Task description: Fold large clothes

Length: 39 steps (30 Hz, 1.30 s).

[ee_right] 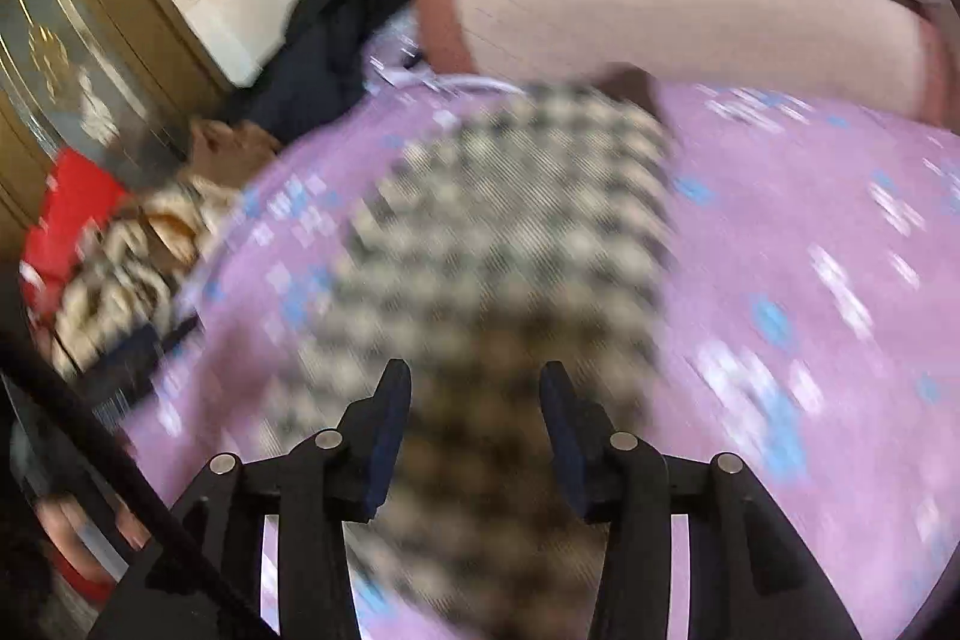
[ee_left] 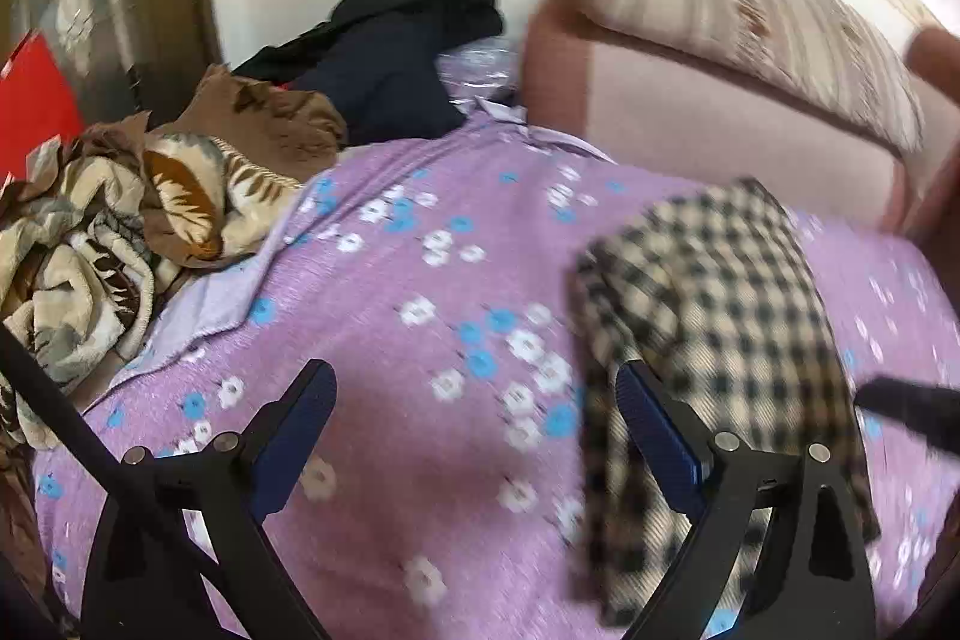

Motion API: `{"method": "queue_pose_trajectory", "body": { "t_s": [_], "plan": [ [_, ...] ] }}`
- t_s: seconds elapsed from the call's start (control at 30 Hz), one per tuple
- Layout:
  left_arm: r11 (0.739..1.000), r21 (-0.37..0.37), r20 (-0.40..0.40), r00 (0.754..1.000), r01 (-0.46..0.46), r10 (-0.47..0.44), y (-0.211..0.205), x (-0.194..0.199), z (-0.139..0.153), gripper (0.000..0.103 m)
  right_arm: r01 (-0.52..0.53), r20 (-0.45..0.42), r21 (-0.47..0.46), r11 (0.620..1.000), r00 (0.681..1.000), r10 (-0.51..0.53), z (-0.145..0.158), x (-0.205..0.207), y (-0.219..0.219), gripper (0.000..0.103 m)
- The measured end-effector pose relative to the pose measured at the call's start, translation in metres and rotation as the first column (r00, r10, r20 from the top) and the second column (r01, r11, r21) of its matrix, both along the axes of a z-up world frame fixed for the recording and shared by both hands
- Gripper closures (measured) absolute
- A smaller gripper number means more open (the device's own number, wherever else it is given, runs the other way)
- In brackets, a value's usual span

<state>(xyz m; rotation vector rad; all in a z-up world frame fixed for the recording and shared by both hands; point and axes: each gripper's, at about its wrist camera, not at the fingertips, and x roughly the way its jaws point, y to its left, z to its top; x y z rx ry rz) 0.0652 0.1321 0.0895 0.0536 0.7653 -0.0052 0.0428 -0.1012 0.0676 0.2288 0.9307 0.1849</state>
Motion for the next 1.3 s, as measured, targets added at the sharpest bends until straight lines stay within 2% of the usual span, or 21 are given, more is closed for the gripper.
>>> {"method": "queue_pose_trajectory", "body": {
  "t_s": [0.1,0.27,0.33,0.4,0.47,0.53,0.67,0.8,0.93,1.1,1.3],
  "plan": [
    [0.998,0.034,-0.004,0.999,0.047,-0.047,-0.024,-0.023,-0.004,0.009,0.076,-0.004,-0.058,0.995,0.997,-0.076,-0.017,-0.055,-0.022,0.054],
    [0.988,0.117,-0.019,0.995,0.098,-0.097,-0.073,-0.068,-0.008,0.009,0.188,0.006,-0.074,0.979,0.982,-0.188,-0.039,-0.101,-0.048,0.054],
    [0.989,0.118,-0.047,0.995,0.088,-0.083,-0.085,-0.087,-0.017,0.009,0.191,0.008,-0.119,0.974,0.981,-0.191,-0.042,-0.103,-0.047,0.054],
    [0.993,0.072,-0.097,0.991,0.094,-0.087,-0.089,-0.101,-0.029,0.009,0.181,-0.004,-0.146,0.973,0.983,-0.183,-0.044,-0.103,-0.043,0.054],
    [0.994,0.047,-0.145,0.985,0.099,-0.091,-0.092,-0.106,-0.041,0.009,0.183,-0.001,-0.123,0.975,0.983,-0.185,-0.044,-0.104,-0.044,0.052],
    [0.993,0.061,-0.188,0.978,0.103,-0.09,-0.095,-0.107,-0.055,0.009,0.178,0.001,-0.115,0.977,0.984,-0.179,-0.044,-0.105,-0.043,0.051],
    [0.992,0.082,-0.224,0.972,0.096,-0.076,-0.097,-0.104,-0.077,0.009,0.186,0.013,-0.147,0.972,0.982,-0.186,-0.044,-0.108,-0.041,0.05],
    [0.996,0.047,-0.291,0.955,0.081,-0.064,-0.091,-0.096,-0.095,0.009,0.188,0.018,-0.16,0.969,0.982,-0.187,-0.044,-0.109,-0.036,0.049],
    [0.998,0.031,-0.277,0.96,0.06,-0.049,-0.087,-0.093,-0.1,0.0,0.176,0.031,-0.199,0.964,0.984,-0.174,-0.045,-0.109,-0.029,0.047],
    [0.999,0.032,-0.27,0.962,0.032,-0.022,-0.088,-0.092,-0.102,0.0,0.168,0.038,-0.234,0.958,0.986,-0.164,-0.048,-0.11,-0.023,0.046],
    [0.999,0.018,-0.283,0.958,0.049,-0.041,-0.084,-0.09,-0.098,0.0,0.175,0.054,-0.263,0.949,0.985,-0.167,-0.046,-0.112,-0.02,0.046]
  ]
}}
